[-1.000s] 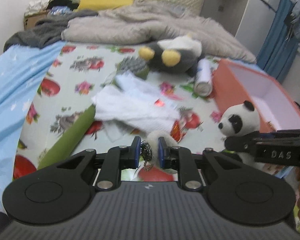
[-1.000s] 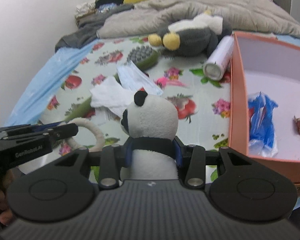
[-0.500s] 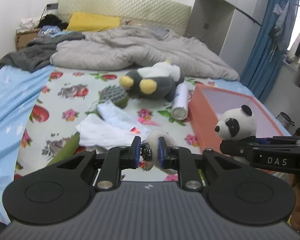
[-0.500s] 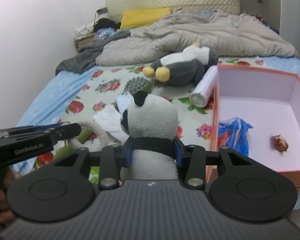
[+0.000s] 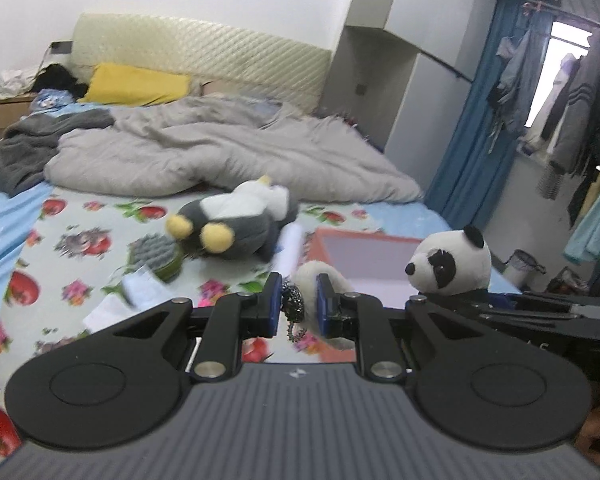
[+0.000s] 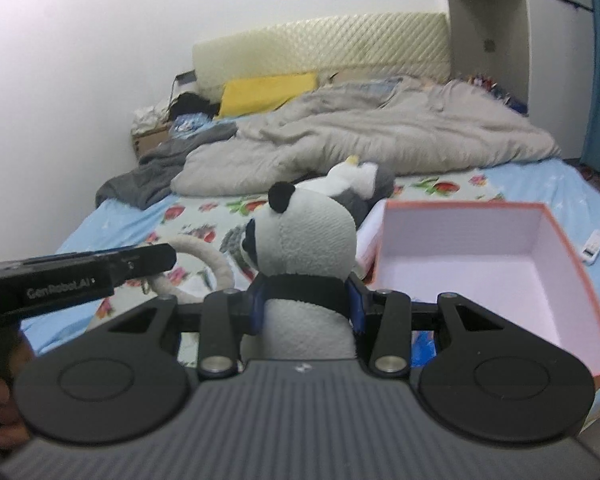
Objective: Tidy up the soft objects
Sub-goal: 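Carry the panda plush toward the pink box with both tools, then open both tools to drop the panda plush into the pink box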
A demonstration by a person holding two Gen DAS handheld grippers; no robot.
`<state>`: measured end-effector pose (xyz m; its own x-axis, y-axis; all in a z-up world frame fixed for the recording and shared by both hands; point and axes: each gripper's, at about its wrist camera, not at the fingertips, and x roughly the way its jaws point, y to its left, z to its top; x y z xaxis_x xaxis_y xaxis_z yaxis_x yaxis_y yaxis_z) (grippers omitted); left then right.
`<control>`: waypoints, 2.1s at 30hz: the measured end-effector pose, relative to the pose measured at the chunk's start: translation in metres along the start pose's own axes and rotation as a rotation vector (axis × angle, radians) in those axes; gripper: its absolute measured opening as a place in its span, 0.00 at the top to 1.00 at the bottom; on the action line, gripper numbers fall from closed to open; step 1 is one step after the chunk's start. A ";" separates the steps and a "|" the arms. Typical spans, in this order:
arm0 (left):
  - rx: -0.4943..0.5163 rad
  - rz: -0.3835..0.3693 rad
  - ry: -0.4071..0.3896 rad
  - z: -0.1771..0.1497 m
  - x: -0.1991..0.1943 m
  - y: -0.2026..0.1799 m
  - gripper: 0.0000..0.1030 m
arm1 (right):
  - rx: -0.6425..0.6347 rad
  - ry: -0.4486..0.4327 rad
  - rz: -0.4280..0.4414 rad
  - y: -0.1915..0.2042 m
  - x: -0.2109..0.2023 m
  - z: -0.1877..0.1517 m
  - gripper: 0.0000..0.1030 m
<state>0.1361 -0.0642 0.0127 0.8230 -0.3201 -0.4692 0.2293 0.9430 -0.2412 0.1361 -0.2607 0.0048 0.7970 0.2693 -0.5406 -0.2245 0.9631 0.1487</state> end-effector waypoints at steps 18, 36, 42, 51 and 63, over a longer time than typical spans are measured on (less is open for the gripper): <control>0.101 -0.166 0.131 0.048 0.138 -0.096 0.79 | 0.114 -0.082 -0.152 -0.100 0.002 0.036 0.58; 0.136 -0.198 0.474 -0.004 0.323 -0.124 0.79 | 0.319 0.227 -0.289 -0.205 0.098 -0.020 0.58; 0.118 -0.201 0.511 -0.013 0.334 -0.120 0.79 | 0.341 0.265 -0.299 -0.214 0.109 -0.030 0.57; 0.155 -0.216 0.447 0.001 0.307 -0.130 0.46 | 0.378 0.260 -0.306 -0.218 0.103 -0.028 0.51; 0.155 -0.218 0.301 0.033 0.218 -0.124 0.47 | 0.307 0.122 -0.288 -0.183 0.051 0.004 0.50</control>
<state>0.3047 -0.2483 -0.0314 0.5630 -0.5047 -0.6544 0.4764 0.8453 -0.2421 0.2196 -0.4230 -0.0466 0.7265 0.0051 -0.6871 0.1887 0.9600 0.2067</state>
